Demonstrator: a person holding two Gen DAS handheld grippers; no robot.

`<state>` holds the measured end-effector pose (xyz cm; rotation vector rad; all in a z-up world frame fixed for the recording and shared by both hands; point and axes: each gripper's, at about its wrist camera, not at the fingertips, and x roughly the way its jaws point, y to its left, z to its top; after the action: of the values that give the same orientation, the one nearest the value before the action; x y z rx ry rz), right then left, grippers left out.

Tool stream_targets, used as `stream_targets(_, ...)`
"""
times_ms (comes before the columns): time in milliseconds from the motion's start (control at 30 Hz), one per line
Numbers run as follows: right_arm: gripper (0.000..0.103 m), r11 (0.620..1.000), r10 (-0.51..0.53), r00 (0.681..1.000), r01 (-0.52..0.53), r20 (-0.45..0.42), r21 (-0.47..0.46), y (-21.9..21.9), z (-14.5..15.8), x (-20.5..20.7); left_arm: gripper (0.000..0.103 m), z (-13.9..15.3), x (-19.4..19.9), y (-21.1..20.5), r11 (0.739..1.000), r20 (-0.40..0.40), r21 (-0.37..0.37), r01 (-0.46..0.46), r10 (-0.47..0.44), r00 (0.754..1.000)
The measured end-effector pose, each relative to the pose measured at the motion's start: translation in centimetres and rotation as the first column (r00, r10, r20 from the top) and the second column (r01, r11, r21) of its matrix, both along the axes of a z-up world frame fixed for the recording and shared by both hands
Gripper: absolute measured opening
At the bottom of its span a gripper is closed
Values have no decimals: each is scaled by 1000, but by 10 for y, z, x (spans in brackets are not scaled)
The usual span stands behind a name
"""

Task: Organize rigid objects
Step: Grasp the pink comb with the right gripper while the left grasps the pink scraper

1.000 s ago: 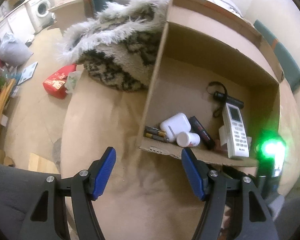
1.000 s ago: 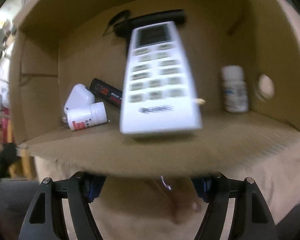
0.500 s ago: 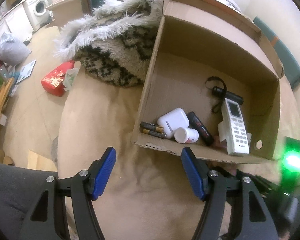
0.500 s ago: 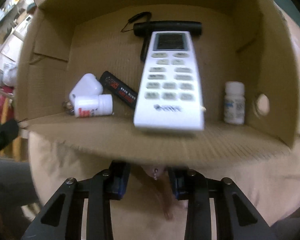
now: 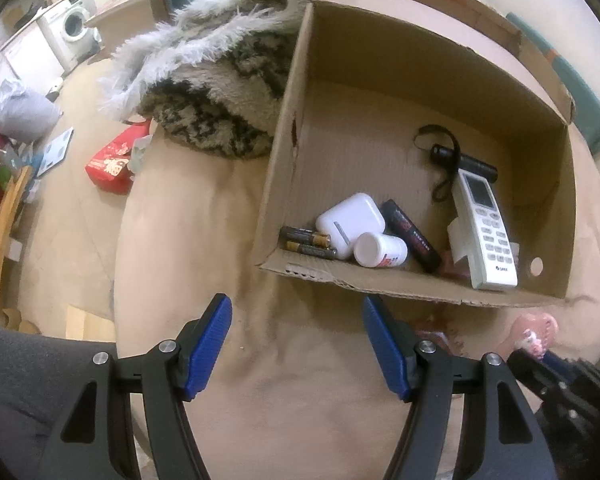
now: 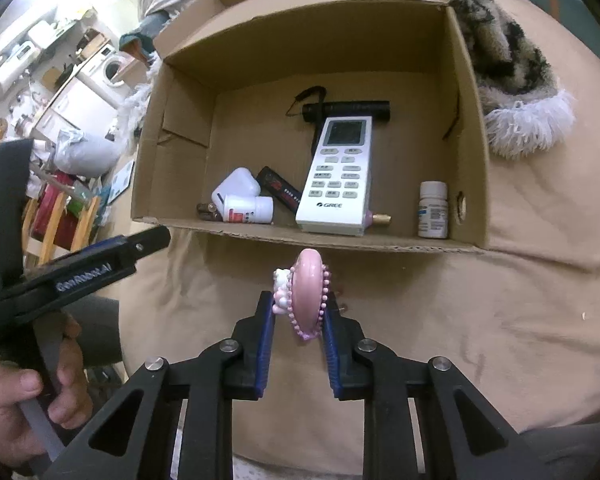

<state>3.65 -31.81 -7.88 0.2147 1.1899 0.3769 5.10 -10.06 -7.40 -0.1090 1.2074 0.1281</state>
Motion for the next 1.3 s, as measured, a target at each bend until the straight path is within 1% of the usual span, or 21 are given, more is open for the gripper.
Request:
stream_targets(100,23,1000,-20,1000,20,1,17,1,-2,2,65,-3,-3,-7,999,0,17,31,-31,1000)
stream_targets(167,24,999,-32,999,32,3,34,-3,-3,-1,65,-7,-5,-12,998,-11,13,56,-56,998)
stream_targets(267,23,997,-47,997,43,58,65,-7,13,-5,65,-17,-9,-23,996,-50,11,88,-87,995)
stream_targets(333,24,998,-53,993,48,108,47,-13,26,-7,65,-28,-9,-36,996,-90,5,87,-86,992)
stream_targets(400,23,998,-65,987,62,149,24,-18,34,-6,65,-40,-7,-52,996,-140,-46,81,-87,986)
stream_targets(433,23,997,-79,985,74,154,36,-21,36,-4,65,-46,-6,-59,995,-158,-67,73,-82,984)
stream_targets(533,23,991,-127,979,121,161,48,-31,32,-1,65,-62,-2,-82,990,-199,-141,28,-56,978)
stream_targets(600,23,984,-173,974,165,148,64,-40,29,1,65,-74,3,-97,985,-202,-173,4,-40,979)
stream_targets(633,23,977,-204,969,193,139,91,-46,28,3,65,-80,5,-102,988,-211,-156,1,-34,977)
stream_targets(700,23,967,-249,957,236,149,97,-56,30,5,78,-93,11,-112,993,-237,-118,2,-30,971)
stream_targets(767,23,962,-268,951,254,155,102,-60,32,6,80,-100,17,-124,999,-247,-35,29,-36,968)
stream_targets(800,23,959,-274,950,258,150,116,-63,32,6,82,-102,19,-127,1000,-257,-15,27,-30,966)
stream_targets(967,23,958,-270,954,254,129,131,-62,29,6,86,-108,27,-130,1000,-286,13,19,-14,958)
stream_targets(1033,23,958,-272,953,255,134,132,-61,30,7,86,-109,29,-129,1000,-283,11,14,-10,959)
stream_targets(1067,23,958,-272,953,255,136,132,-60,30,7,80,-108,30,-128,1000,-265,13,13,-9,964)
stream_targets(1133,23,959,-270,953,254,138,124,-58,30,8,73,-107,29,-124,1000,-242,13,18,-15,970)
stream_targets(1167,23,960,-267,954,252,138,119,-57,29,8,62,-105,28,-122,1000,-237,13,18,-14,971)
stream_targets(1200,23,962,-264,955,249,138,116,-55,29,7,48,-102,27,-118,1000,-231,13,17,-13,973)
stream_targets(1233,23,962,-262,955,247,140,115,-55,29,7,41,-100,25,-115,1000,-230,10,14,-11,973)
stream_targets(1267,23,962,-262,955,247,142,113,-55,29,6,29,-99,25,-109,1000,-230,3,7,-6,973)
stream_targets(1300,23,963,-261,955,246,144,112,-55,29,6,26,-97,24,-99,1000,-231,-29,-3,-4,973)
